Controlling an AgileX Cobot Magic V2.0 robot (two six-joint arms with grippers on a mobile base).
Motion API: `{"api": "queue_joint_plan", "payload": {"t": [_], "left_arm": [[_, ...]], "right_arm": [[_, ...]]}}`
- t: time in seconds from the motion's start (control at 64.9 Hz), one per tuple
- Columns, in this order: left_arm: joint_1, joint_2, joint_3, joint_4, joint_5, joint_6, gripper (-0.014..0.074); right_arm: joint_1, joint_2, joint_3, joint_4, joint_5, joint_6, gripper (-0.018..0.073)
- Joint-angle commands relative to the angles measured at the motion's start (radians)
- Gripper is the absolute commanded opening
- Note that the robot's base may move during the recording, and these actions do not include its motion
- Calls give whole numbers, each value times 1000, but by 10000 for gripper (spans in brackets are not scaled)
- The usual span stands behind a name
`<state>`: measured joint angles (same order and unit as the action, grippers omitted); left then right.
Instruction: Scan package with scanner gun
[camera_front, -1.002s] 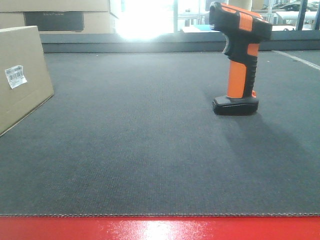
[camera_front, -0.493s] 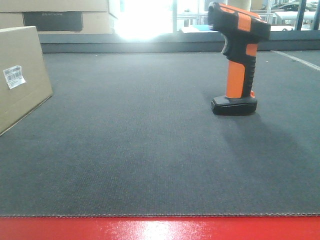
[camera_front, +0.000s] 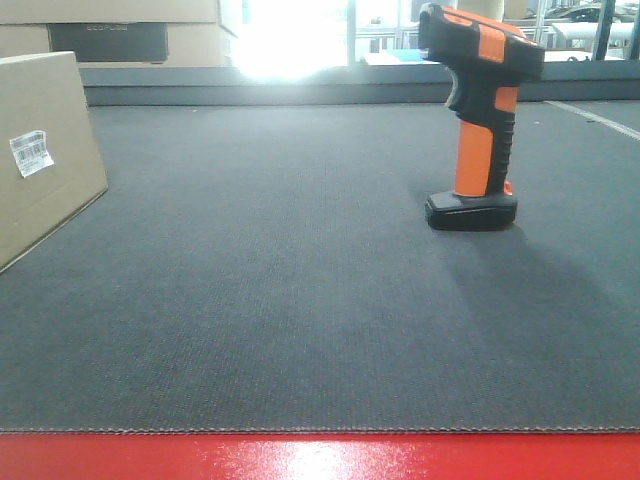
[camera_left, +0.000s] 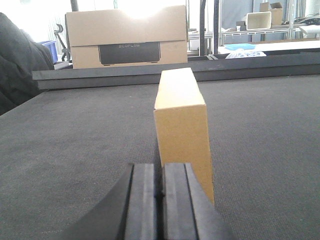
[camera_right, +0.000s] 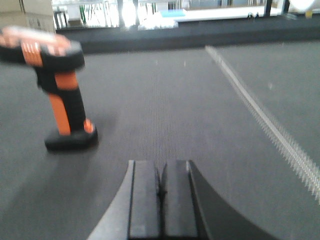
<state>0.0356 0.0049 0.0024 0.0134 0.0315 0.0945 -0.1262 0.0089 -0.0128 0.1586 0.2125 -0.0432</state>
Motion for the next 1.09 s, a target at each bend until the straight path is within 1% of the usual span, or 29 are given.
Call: {"api": "queue_joint_plan", "payload": {"t": [0.0,0.092,0.108,0.123,1.079], "left_arm": [[0,-5,-2,-7,-21,-6,-111],[0,-5,-2,-7,-21,-6,-111],[0,-5,-2,-7,-21,-6,-111],[0,-5,-2,-7,-21,-6,-111],[0,-5,-2,-7,-21,-6,-111]], "right_arm": [[-6,-9,13,-4,-26,-10,-163],[-6,-9,13,-16,-26,-10,-163],[-6,-9,13,-16,-157,-12,-163],[-6,-9,13,-18,-160,-12,-163],[-6,-9,13,-18,-169,-12,-163]]}}
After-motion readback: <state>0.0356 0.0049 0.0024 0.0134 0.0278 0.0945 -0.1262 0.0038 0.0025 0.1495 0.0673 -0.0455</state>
